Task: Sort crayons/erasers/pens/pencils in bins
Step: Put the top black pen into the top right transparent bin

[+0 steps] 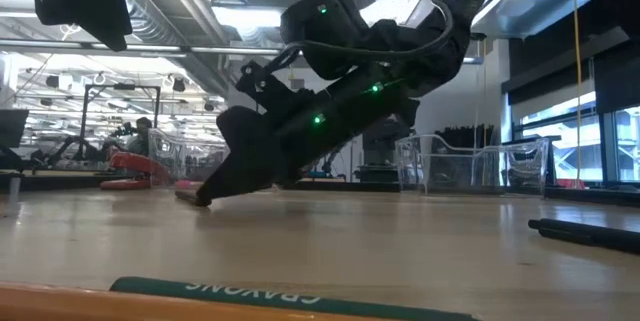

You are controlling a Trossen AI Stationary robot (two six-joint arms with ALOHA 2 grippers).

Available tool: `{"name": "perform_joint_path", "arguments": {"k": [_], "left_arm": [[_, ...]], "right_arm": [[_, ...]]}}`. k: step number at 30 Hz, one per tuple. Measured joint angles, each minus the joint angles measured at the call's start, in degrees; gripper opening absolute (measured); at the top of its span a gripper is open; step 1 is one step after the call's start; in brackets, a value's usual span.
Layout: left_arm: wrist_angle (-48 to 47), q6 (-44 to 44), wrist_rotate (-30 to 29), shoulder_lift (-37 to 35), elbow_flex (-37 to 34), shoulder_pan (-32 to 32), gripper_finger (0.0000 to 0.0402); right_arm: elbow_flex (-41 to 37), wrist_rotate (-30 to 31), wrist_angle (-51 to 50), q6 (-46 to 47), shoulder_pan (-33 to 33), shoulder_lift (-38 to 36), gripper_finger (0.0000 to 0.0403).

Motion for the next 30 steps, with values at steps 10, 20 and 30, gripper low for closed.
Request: {"name": "perform_joint_path", "arguments": {"k": [10,20,30], "left_arm": [[0.0,0.0,0.0,0.0,0.0,0.0,0.0110],[0.0,0.1,0.0,0.0,0.0,0.0,0.0110],[0.0,0.1,0.0,0.0,0.0,0.0,0.0110]], "right_arm": [[0.1,3.6,-2.2,0.4,0.0,0.0,0.0153],[0.1,6.5,-2.6,5.7,0.0,0.0,0.0153],[0.1,11.9,-2.6,6.0,0.0,0.0,0.0153]]}}
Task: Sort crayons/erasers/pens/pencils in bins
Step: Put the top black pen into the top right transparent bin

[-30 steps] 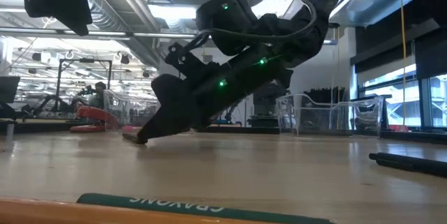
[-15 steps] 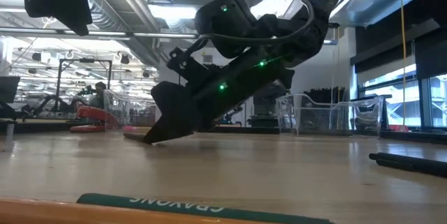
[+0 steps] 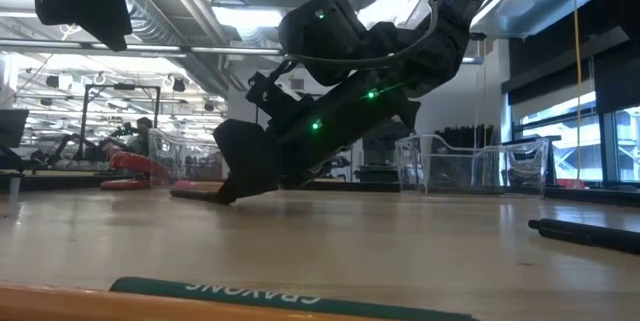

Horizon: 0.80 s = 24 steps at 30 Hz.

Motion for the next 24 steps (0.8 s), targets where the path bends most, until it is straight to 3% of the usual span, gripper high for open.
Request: {"name": "perform_joint_path", "arguments": {"k": [20,24], "left_arm": [[0.0,0.0,0.0,0.0,0.0,0.0,0.0110],[0.0,0.0,0.0,0.0,0.0,0.0,0.0110]], "right_arm": [[-0.1,-5.6,3.3,-1.6,-0.3,0.0,0.0153],[-0.1,-4.2,3.5,-1.5,-0.6,0.0,0.0153]]}}
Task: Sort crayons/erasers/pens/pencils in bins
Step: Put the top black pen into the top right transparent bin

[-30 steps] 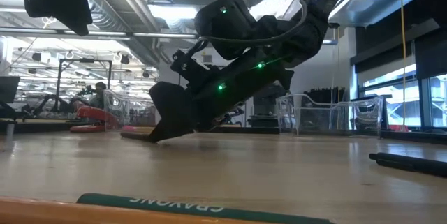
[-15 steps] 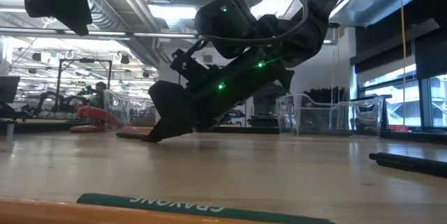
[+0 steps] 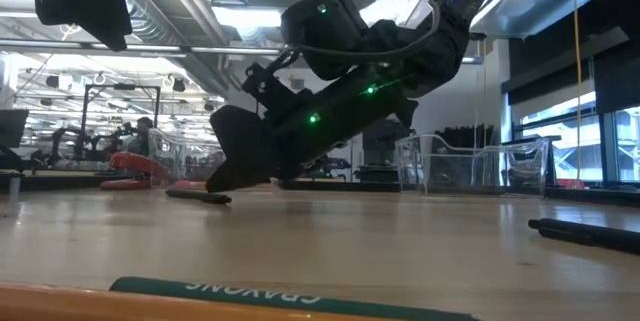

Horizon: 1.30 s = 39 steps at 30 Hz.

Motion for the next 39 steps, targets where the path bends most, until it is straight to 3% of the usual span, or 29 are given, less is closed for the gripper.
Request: {"name": "perform_joint_path", "arguments": {"k": [5,11,18,22,29,39], "left_arm": [[0.0,0.0,0.0,0.0,0.0,0.0,0.0110],[0.0,0.0,0.0,0.0,0.0,0.0,0.0110],[0.0,0.0,0.0,0.0,0.0,0.0,0.0110],[0.1,0.0,0.0,0.0,0.0,0.0,0.0110],[0.0,0.0,0.0,0.0,0.0,0.0,0.0110],[0.0,0.5,0.0,0.0,0.0,-0.3,0.0110]], "right_arm": [[0.0,0.2,0.0,0.1,-1.4,0.0,0.0153],[4.0,-3.9,-2.0,-0.5,-2.0,0.0,0.0153],[15.5,-2.1,-23.5,2.2,-2.6,0.0,0.0153],[20.1,-4.2,-36.1,6.2,-3.1,0.0,0.0153],[20.1,-9.7,-36.8,7.9,-3.0,0.1,0.0153],[20.1,-9.6,-35.9,8.8,-3.2,2.2,0.0153]]}}
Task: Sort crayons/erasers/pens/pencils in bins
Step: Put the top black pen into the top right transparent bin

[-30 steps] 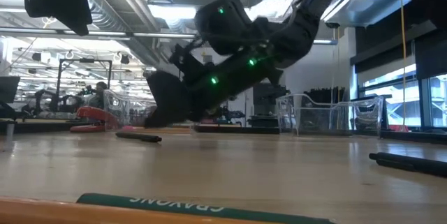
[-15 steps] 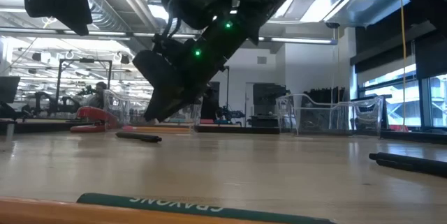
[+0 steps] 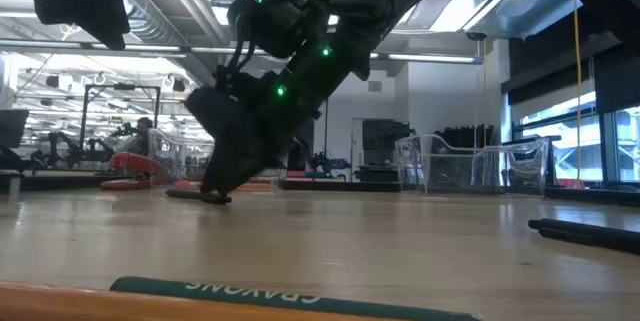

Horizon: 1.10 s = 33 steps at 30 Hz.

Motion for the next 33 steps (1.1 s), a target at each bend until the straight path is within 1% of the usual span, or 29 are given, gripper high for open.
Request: {"name": "perform_joint_path", "arguments": {"k": [9,21,25,29,33], "left_arm": [[0.0,1.1,0.0,0.0,0.0,-0.2,0.0110],[0.0,1.1,0.0,0.0,0.0,-0.2,0.0110],[0.0,1.1,0.0,0.0,0.0,-0.2,0.0110],[0.0,1.1,0.0,0.0,0.0,-0.2,0.0110],[0.0,1.1,0.0,0.0,0.0,-0.2,0.0110]], "right_arm": [[0.0,1.3,0.9,-4.3,-0.1,0.7,0.0153],[0.2,1.6,1.8,-4.5,-0.2,2.1,0.0153],[0.2,1.8,1.9,-3.0,-0.2,2.3,0.0152],[0.3,1.1,1.2,-2.8,-0.3,2.3,0.0128],[0.2,0.9,0.8,-2.8,-0.3,2.3,0.0082]]}}
